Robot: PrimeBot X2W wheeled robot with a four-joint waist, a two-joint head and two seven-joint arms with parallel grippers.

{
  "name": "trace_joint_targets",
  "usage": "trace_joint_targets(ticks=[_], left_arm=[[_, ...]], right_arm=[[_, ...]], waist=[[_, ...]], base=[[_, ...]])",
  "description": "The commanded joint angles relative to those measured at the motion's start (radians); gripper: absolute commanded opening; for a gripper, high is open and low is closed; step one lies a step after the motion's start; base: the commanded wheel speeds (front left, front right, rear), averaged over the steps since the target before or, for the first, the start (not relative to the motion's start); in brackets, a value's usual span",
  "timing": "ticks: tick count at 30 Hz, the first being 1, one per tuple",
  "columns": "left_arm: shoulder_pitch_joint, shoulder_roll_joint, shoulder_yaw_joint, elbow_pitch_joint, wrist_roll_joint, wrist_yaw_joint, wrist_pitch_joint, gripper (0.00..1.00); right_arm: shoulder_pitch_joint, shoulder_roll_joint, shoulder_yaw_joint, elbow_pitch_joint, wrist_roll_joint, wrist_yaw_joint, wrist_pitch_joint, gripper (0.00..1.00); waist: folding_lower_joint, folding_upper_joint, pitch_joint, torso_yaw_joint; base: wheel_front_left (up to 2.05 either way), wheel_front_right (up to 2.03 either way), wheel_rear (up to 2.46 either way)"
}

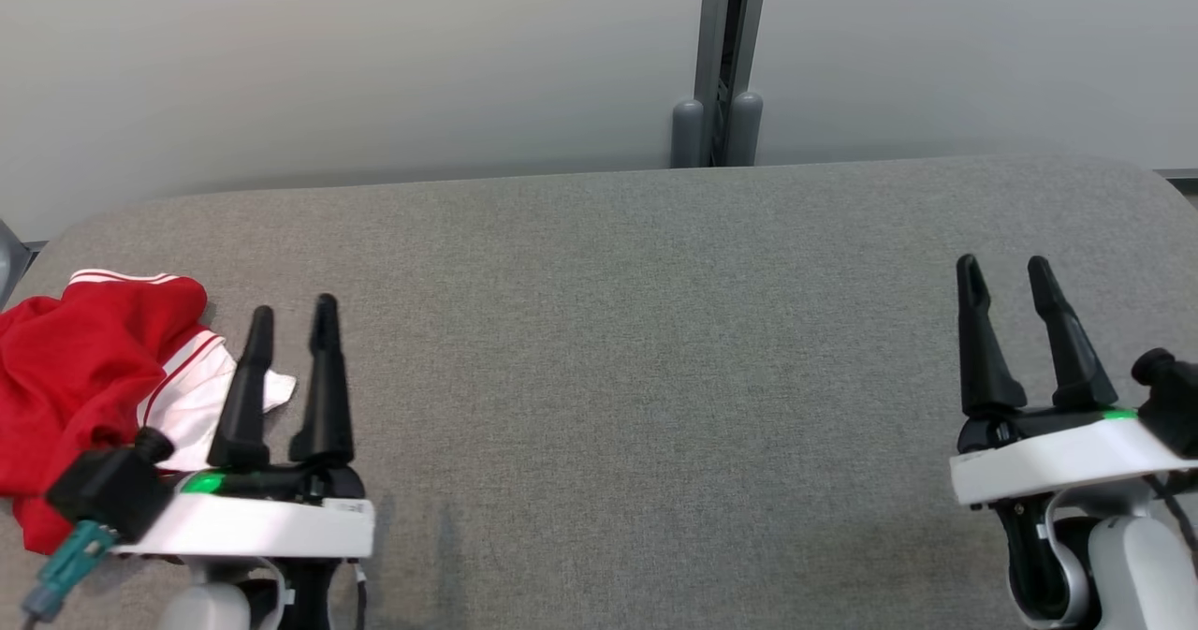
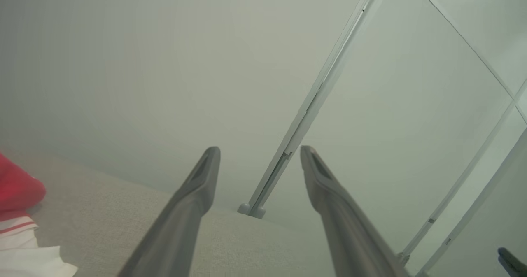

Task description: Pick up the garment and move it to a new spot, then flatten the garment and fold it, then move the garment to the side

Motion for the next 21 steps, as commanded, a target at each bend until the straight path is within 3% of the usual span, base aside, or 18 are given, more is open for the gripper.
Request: trace_joint_targets(ticks=[1,12,21], left_arm=[[-0.003,0.005,-0.017,-0.012,0.062,0.011,-0.01,1.0],[0.029,0.006,-0.093,0.071,0.277,0.106,-0.033,1.0],[0.046,0.007,-0.126,0.12,0.367,0.128,-0.052,1.0]], right_arm=[[0.002,-0.002,0.004,-0.003,-0.029,0.001,-0.012,1.0],[0.017,0.001,0.047,0.077,-0.112,0.002,-0.044,1.0],[0.013,0.0,0.051,0.155,-0.197,0.002,-0.066,1.0]], waist=[[0.0,0.0,0.001,-0.001],[0.0,0.0,-0.001,-0.003],[0.0,0.0,-0.004,0.001]], base=[[0.0,0.0,0.0],[0.0,0.0,0.0],[0.0,0.0,0.0]])
